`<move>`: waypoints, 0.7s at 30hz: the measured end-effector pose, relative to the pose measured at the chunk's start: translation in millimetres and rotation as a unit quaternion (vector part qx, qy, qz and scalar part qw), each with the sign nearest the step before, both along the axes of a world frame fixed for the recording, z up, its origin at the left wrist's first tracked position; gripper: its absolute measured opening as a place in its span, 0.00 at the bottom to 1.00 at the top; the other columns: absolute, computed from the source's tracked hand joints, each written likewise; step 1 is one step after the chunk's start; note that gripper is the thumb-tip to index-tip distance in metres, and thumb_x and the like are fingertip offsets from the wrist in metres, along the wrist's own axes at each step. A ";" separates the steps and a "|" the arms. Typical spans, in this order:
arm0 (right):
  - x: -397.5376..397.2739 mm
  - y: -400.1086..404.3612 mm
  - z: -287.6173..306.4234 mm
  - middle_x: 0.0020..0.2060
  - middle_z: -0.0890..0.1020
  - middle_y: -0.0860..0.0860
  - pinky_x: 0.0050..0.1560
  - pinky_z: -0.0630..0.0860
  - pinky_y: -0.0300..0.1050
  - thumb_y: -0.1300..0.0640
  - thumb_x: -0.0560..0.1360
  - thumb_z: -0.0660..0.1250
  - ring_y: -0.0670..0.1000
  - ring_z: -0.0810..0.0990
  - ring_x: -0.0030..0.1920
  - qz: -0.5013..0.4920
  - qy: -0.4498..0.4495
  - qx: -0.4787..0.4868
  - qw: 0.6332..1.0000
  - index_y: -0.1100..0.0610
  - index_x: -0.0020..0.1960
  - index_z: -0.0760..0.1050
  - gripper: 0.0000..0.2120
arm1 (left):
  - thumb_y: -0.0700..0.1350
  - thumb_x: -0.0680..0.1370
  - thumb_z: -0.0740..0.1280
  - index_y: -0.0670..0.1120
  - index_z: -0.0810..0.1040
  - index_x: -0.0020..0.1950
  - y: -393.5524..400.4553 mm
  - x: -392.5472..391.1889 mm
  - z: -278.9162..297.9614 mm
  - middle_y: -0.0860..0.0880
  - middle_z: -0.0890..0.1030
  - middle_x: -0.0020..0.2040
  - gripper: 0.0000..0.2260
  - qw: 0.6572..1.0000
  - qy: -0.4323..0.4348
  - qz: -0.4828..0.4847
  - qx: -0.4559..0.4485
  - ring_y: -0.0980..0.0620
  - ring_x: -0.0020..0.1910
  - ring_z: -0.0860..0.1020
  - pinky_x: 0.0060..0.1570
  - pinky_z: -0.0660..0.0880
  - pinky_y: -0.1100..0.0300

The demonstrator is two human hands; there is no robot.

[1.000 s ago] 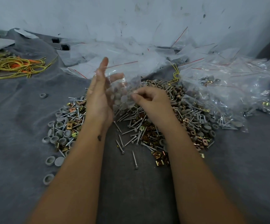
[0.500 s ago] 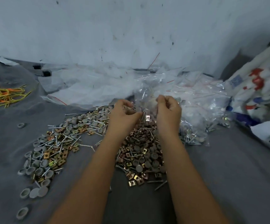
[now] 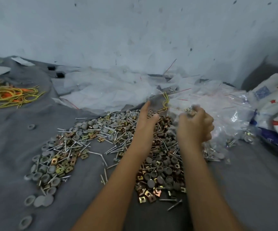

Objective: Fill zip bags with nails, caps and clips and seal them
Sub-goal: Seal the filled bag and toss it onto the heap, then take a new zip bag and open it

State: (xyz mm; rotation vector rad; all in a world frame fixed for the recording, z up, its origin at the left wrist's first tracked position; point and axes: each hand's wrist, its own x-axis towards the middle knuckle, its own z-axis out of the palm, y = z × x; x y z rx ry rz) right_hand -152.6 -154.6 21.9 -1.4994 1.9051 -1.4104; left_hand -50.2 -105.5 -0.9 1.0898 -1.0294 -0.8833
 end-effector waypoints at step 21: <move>206.9 -57.0 -31.5 0.70 0.70 0.59 0.70 0.43 0.71 0.51 0.78 0.57 0.63 0.62 0.73 0.329 0.469 0.169 0.802 0.49 0.69 0.70 0.19 | 0.51 0.77 0.55 0.52 0.69 0.71 20.5 97.2 -34.8 0.58 0.72 0.67 0.22 0.878 0.132 0.447 -0.110 0.64 0.66 0.69 0.61 0.67 0.72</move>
